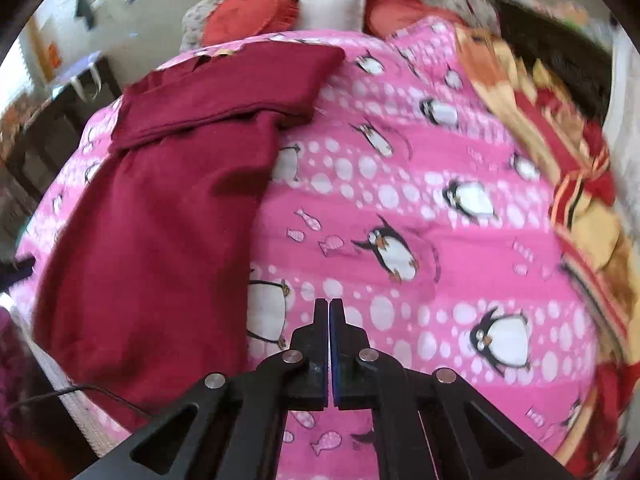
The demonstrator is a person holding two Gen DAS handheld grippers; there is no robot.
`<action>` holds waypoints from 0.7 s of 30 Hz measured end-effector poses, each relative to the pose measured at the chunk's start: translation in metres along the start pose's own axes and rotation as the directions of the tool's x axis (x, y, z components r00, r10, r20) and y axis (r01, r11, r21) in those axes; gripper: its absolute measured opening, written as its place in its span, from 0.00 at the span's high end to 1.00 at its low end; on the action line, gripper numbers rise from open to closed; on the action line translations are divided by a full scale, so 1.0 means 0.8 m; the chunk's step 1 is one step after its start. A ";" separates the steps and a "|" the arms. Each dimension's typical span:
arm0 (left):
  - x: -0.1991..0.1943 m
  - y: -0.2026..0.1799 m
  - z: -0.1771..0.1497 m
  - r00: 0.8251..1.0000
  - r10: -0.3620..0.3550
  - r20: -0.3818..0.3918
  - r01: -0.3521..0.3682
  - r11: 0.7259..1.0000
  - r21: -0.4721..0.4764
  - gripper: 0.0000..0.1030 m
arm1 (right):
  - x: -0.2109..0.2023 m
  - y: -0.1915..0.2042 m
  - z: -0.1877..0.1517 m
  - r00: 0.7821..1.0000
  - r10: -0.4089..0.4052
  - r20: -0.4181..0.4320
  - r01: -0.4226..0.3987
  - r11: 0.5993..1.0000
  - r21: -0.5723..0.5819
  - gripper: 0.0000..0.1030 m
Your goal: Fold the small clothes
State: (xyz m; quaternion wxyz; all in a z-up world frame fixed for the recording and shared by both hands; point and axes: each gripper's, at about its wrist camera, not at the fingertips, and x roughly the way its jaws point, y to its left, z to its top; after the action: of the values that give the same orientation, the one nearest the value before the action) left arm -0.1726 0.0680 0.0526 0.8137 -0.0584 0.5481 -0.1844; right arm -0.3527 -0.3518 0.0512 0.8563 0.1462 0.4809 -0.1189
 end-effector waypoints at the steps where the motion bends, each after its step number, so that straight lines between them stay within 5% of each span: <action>1: 0.000 0.002 -0.001 1.000 0.003 0.000 -0.003 1.000 -0.002 0.37 | -0.015 0.004 0.003 0.998 0.041 0.036 -0.041 0.999 0.001 1.00; 2: -0.001 0.005 -0.002 1.000 0.009 0.004 -0.009 1.000 -0.006 0.37 | -0.031 0.022 0.008 0.994 0.080 0.075 -0.077 0.996 -0.051 0.96; 4: -0.003 0.013 -0.002 1.000 0.015 0.013 -0.015 1.000 -0.026 0.37 | -0.053 0.061 0.013 0.983 0.159 0.090 -0.141 0.974 -0.180 0.69; 5: -0.004 0.017 -0.002 1.000 0.015 0.015 -0.014 0.999 -0.036 0.37 | -0.061 0.092 0.015 0.973 0.217 0.073 -0.193 0.949 -0.249 0.37; 6: -0.006 0.023 -0.002 1.000 0.013 0.019 -0.012 0.999 -0.052 0.37 | -0.066 0.113 0.014 0.962 0.266 0.065 -0.238 0.930 -0.280 0.24; 8: -0.009 0.032 -0.002 0.999 0.018 0.028 -0.016 0.997 -0.073 0.37 | -0.065 0.166 0.007 0.914 0.405 0.029 -0.371 0.863 -0.344 0.24; 10: -0.015 0.043 -0.004 0.999 0.026 0.038 -0.022 0.995 -0.096 0.37 | -0.049 0.228 -0.006 0.886 0.456 -0.084 -0.443 0.779 -0.443 0.24; 14: -0.022 0.065 -0.010 0.998 0.056 0.041 -0.051 0.991 -0.124 0.37 | -0.008 0.335 -0.034 0.882 0.427 -0.197 -0.454 0.664 -0.594 0.24; 17: -0.024 0.078 -0.015 0.997 0.063 0.035 -0.057 0.986 -0.153 0.37 | 0.035 0.378 -0.028 0.923 0.354 -0.153 -0.366 0.684 -0.631 0.25; 19: -0.030 0.083 -0.016 0.997 0.060 0.041 -0.052 0.985 -0.165 0.37 | 0.061 0.387 -0.027 0.929 0.326 -0.174 -0.362 0.708 -0.606 0.58; 21: -0.035 0.084 -0.016 0.997 0.064 0.054 -0.054 0.985 -0.164 0.37 | 0.084 0.372 -0.008 0.890 0.371 -0.264 -0.455 0.742 -0.493 0.83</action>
State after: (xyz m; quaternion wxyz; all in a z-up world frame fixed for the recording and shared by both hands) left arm -0.1774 0.1415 0.0520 0.8271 -0.1135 0.5387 -0.1132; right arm -0.2208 -0.0772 0.0310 0.8284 0.0097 0.5124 0.2263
